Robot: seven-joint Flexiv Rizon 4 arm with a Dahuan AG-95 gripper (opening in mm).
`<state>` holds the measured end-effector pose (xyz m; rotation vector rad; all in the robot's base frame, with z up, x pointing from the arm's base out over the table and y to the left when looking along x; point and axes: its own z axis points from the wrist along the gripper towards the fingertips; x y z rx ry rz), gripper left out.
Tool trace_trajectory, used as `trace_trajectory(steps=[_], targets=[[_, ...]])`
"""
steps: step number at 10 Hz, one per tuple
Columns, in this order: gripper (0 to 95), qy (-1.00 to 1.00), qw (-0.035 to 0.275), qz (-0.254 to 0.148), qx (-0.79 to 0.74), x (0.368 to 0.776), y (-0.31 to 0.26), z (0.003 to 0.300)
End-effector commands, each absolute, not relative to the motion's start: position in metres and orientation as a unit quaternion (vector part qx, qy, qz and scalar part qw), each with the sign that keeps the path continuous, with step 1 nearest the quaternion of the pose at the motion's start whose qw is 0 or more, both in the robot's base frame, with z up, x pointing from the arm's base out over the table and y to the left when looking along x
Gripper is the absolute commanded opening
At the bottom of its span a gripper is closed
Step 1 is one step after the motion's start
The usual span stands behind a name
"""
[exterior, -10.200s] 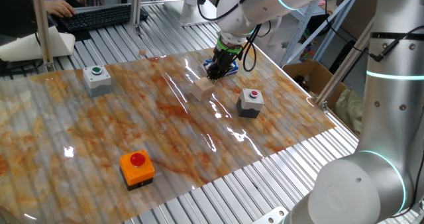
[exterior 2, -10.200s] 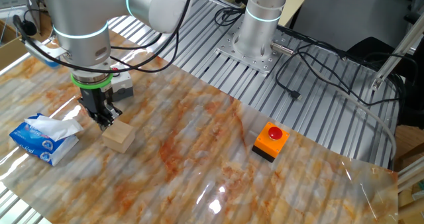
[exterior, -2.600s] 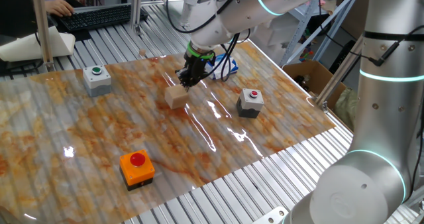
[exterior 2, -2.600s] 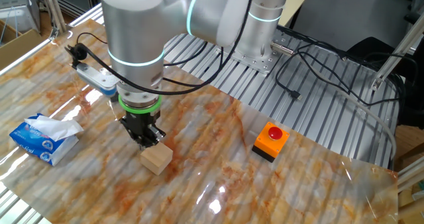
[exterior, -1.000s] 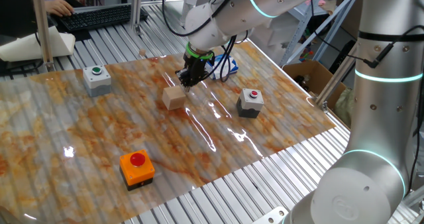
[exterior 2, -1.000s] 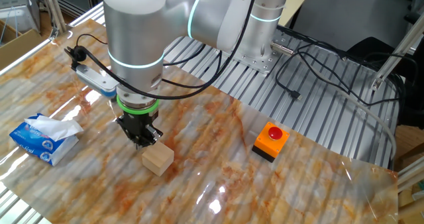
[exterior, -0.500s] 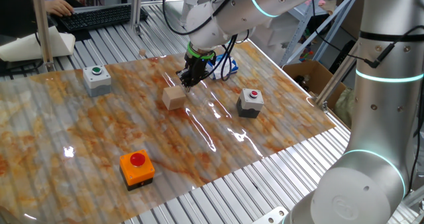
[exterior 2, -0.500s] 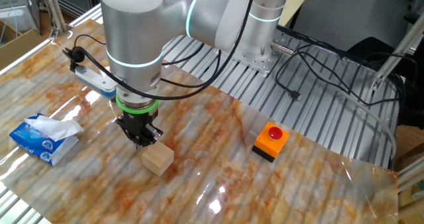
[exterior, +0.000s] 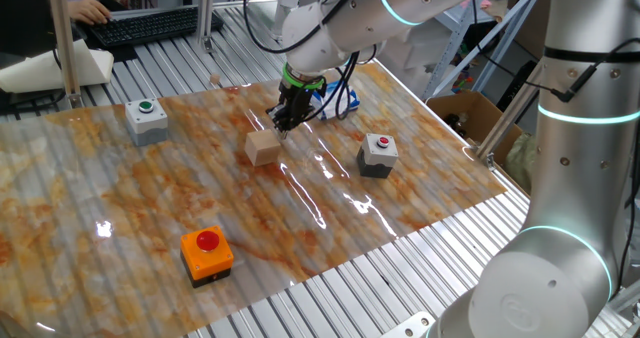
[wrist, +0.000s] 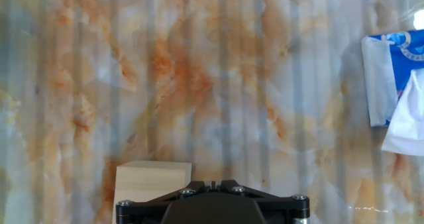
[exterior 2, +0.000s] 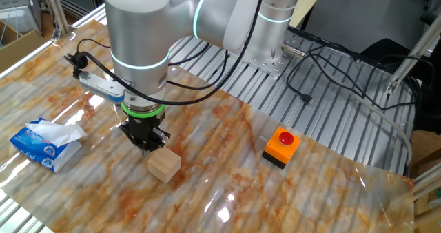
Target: Use the gripper to push the small block from left to right
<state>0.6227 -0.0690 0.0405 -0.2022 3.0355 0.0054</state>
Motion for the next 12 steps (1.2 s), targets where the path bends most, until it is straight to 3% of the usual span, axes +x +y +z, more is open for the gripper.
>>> trace_trajectory(steps=[1, 4, 9, 12], targets=[[0.0, 0.994, 0.049, 0.0, -0.099, 0.6231, -0.0691, 0.0403], [0.0, 0.995, 0.048, 0.002, -0.089, 0.6231, -0.0691, 0.0403], [0.0, 0.997, 0.046, 0.054, -0.022, 0.6205, -0.0676, 0.0326], [0.0, 0.997, 0.047, 0.057, -0.008, 0.6207, -0.0652, 0.0325]])
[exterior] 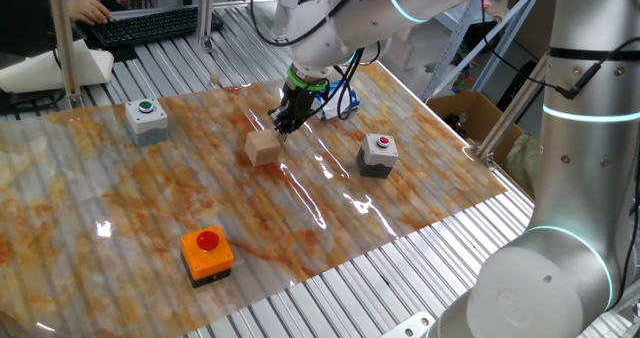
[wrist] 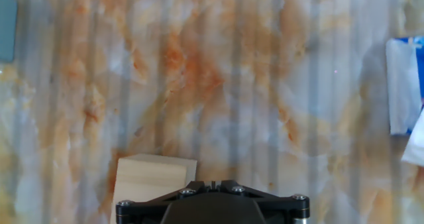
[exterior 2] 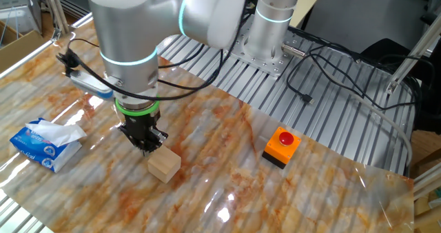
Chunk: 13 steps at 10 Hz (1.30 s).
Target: Use the gripper to push the small block from left to right
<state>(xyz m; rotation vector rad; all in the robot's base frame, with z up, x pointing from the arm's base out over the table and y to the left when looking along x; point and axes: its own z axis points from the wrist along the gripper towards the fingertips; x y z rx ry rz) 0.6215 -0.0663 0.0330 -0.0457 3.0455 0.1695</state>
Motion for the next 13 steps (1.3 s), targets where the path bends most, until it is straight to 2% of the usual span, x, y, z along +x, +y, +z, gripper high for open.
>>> trace_trajectory(steps=[1, 13], targets=[[0.0, 0.997, 0.047, 0.056, -0.007, 0.62, -0.062, 0.032], [0.0, 0.997, 0.055, 0.018, 0.052, 0.61, 0.024, 0.045]])
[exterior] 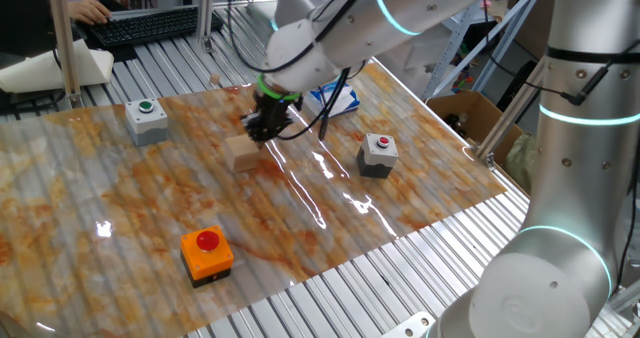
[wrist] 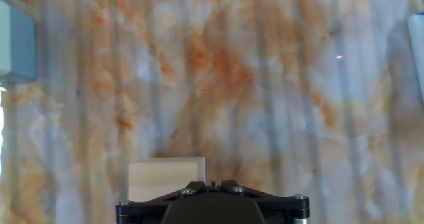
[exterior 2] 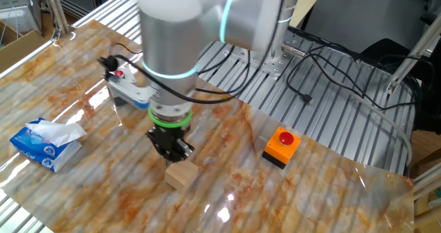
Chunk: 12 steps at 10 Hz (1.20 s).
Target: Use the gripper to push the small block from left to right
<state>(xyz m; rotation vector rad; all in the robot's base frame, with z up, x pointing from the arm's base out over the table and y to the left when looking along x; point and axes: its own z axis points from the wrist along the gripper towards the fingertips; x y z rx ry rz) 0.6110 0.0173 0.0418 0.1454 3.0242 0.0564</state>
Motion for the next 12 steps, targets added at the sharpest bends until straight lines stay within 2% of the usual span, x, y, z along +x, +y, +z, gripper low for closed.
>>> trace_trajectory(steps=[1, 4, 9, 12], targets=[[0.0, 0.997, 0.054, 0.019, 0.056, 0.609, 0.031, 0.048], [0.0, 0.996, 0.047, 0.021, 0.073, 0.604, 0.053, 0.058], [0.0, 0.997, 0.054, 0.0, 0.048, 0.604, 0.055, 0.059], [0.0, 0.997, 0.059, -0.043, 0.03, 0.605, 0.054, 0.059]])
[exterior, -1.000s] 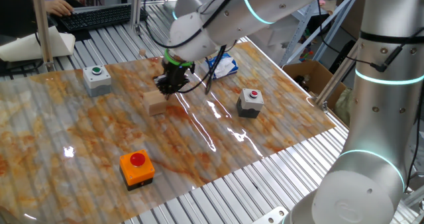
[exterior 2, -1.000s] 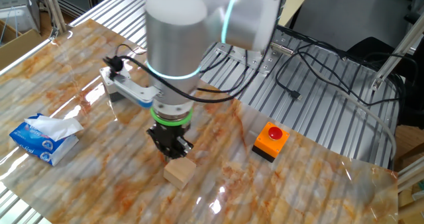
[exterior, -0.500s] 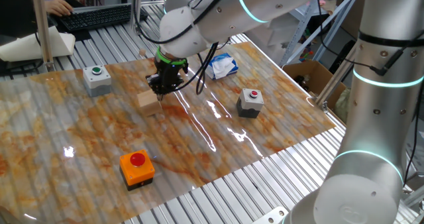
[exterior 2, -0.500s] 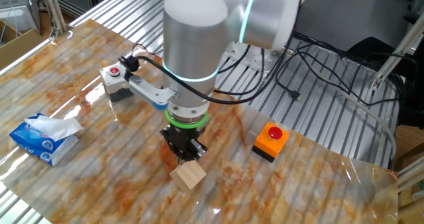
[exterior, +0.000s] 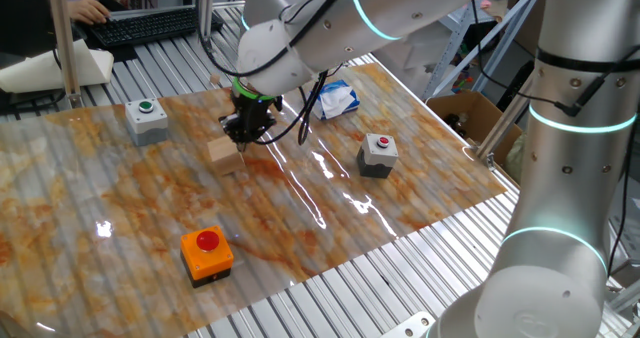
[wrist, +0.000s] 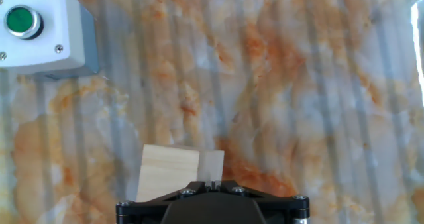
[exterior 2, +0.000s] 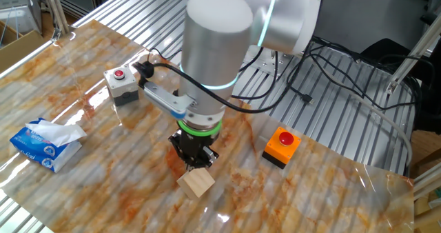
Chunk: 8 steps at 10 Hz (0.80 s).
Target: Use the gripper to push the small block from left to right
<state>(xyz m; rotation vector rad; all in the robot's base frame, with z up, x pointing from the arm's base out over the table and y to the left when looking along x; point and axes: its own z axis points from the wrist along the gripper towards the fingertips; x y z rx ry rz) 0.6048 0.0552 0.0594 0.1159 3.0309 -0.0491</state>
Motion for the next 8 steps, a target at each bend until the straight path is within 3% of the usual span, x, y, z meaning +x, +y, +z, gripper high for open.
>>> trace_trajectory(steps=[1, 8], targets=[[0.0, 0.997, 0.058, -0.034, 0.036, 0.606, 0.055, 0.059], [0.0, 0.998, 0.056, -0.026, 0.024, 0.608, 0.05, 0.089]])
